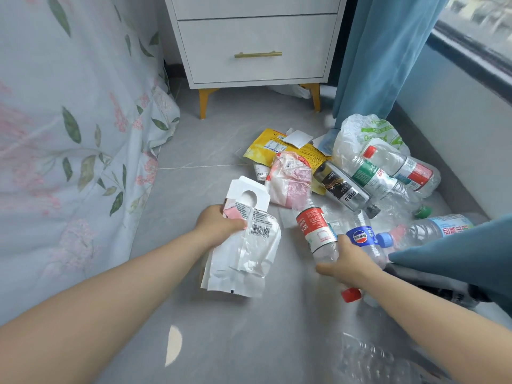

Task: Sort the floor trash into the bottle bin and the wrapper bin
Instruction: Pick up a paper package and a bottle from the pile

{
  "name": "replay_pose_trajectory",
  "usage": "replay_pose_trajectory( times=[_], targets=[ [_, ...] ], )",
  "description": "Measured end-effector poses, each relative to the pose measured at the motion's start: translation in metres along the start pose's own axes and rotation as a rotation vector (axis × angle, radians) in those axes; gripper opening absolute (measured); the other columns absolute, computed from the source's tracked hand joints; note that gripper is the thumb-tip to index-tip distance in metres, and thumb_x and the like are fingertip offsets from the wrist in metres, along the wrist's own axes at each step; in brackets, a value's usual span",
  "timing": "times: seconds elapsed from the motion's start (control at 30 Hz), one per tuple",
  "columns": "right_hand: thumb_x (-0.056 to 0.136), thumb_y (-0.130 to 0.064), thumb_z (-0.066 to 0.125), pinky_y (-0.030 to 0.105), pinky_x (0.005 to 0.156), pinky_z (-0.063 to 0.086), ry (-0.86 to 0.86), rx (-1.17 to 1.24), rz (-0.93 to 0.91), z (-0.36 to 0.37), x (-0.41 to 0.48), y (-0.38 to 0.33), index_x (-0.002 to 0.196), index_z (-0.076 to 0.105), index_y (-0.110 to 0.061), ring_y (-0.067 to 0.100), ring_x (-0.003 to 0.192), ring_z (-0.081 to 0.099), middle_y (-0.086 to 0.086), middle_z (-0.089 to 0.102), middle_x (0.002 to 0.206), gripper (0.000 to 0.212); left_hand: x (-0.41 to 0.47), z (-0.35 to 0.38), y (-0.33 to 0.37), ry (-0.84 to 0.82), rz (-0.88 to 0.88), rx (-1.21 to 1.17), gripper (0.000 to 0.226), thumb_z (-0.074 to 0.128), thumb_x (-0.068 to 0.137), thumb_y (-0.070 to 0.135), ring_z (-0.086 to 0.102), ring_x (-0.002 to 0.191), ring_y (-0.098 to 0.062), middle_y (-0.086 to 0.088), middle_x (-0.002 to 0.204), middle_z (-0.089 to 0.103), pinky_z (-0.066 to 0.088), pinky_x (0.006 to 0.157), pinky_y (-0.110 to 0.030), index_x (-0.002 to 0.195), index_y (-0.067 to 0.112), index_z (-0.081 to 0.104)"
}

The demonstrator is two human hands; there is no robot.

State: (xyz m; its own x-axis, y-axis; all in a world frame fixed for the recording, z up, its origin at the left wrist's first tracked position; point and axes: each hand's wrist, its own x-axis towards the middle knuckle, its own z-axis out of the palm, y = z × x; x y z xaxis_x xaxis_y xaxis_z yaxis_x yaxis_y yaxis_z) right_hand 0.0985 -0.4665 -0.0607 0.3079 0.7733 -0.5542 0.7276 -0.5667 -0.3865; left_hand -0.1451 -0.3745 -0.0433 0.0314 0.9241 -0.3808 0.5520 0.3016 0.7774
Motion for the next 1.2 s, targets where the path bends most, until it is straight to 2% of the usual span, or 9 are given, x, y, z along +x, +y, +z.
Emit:
replay_pose_trajectory(
  times=[0.13,0.33,0.43,0.63,0.73,0.87,1.03,1.13,1.2],
  targets=[
    [0.057,-0.051,0.068,0.034,0.064,0.057,0.071,0.1,-0.046,-0.016,-0.031,0.009,0.092,0.046,-0.021,0.018,0.068,0.066,0.003,0.064,0.079,0.051,-0.044,-0.011,0.009,-0.012,0.028,0.032,0.009,0.075,0.075,0.017,0.064,0.076,-0.02,-0.004,0.083,0.07,0.048,0.065,-0.026,0.082,0.017,0.069],
    [0.073,-0.043,0.071,0.025,0.062,0.047,0.171,0.147,-0.169,-0.071,-0.083,-0.008,0.104,0.041,-0.022,0.013,0.077,0.059,-0.007,0.061,0.081,0.048,-0.081,-0.03,0.061,0.032,0.14,0.002,0.014,0.077,0.071,0.022,0.057,0.069,-0.016,0.002,0.071,0.064,0.042,0.061,-0.025,0.071,0.018,0.064],
    [0.075,-0.041,0.071,0.031,0.059,0.052,0.228,0.272,-0.198,-0.102,-0.101,-0.022,0.105,0.037,-0.028,0.015,0.07,0.063,-0.005,0.065,0.08,0.047,-0.086,-0.041,0.095,0.067,0.181,-0.066,0.027,0.072,0.06,0.034,0.064,0.078,-0.017,0.002,0.082,0.071,0.047,0.069,-0.028,0.082,0.019,0.07],
    [0.077,-0.036,0.07,0.029,0.049,0.052,0.235,0.448,-0.199,-0.16,-0.121,-0.057,0.108,0.038,-0.031,0.016,0.057,0.064,-0.001,0.067,0.077,0.045,-0.085,-0.071,0.175,0.172,0.282,-0.067,0.009,0.073,0.078,0.017,0.062,0.077,-0.015,0.008,0.079,0.068,0.043,0.065,-0.023,0.08,0.022,0.066],
    [0.077,-0.036,0.071,0.031,0.051,0.053,0.261,0.546,-0.117,-0.198,-0.137,-0.086,0.11,0.04,-0.026,0.02,0.064,0.066,0.001,0.066,0.08,0.046,-0.101,-0.099,0.224,0.2,0.283,-0.06,0.009,0.072,0.079,0.015,0.059,0.07,-0.009,0.009,0.075,0.066,0.04,0.059,-0.018,0.077,0.021,0.065],
    [0.078,-0.037,0.072,0.024,0.041,0.045,0.232,0.604,-0.091,-0.268,-0.18,-0.141,0.112,0.044,-0.022,0.017,0.054,0.061,0.003,0.067,0.077,0.046,-0.141,-0.159,0.294,0.231,0.242,-0.088,0.01,0.071,0.08,0.017,0.057,0.069,-0.011,-0.002,0.08,0.068,0.038,0.058,-0.018,0.085,0.008,0.066],
    [0.078,-0.035,0.075,0.032,0.051,0.053,0.306,0.626,-0.195,-0.391,-0.252,-0.214,0.104,0.05,-0.026,0.022,0.066,0.067,-0.001,0.066,0.081,0.038,-0.2,-0.254,0.407,0.292,0.248,-0.095,0.021,0.07,0.08,0.021,0.059,0.07,-0.026,-0.015,0.082,0.068,0.04,0.06,-0.027,0.085,0.002,0.063],
    [0.079,-0.035,0.075,0.031,0.049,0.053,0.356,0.669,-0.278,-0.466,-0.307,-0.259,0.107,0.051,-0.027,0.019,0.063,0.065,0.0,0.067,0.085,0.038,-0.242,-0.311,0.485,0.319,0.289,-0.111,0.025,0.071,0.08,0.02,0.051,0.064,-0.017,-0.015,0.08,0.067,0.038,0.055,-0.019,0.081,-0.001,0.059],
    [0.078,-0.037,0.075,0.038,0.061,0.058,0.41,0.681,-0.341,-0.515,-0.347,-0.289,0.109,0.05,-0.033,0.018,0.071,0.067,-0.003,0.068,0.09,0.04,-0.274,-0.347,0.539,0.334,0.318,-0.129,0.028,0.072,0.079,0.02,0.049,0.064,-0.016,-0.015,0.077,0.064,0.037,0.055,-0.017,0.077,-0.003,0.056]
  ],
)
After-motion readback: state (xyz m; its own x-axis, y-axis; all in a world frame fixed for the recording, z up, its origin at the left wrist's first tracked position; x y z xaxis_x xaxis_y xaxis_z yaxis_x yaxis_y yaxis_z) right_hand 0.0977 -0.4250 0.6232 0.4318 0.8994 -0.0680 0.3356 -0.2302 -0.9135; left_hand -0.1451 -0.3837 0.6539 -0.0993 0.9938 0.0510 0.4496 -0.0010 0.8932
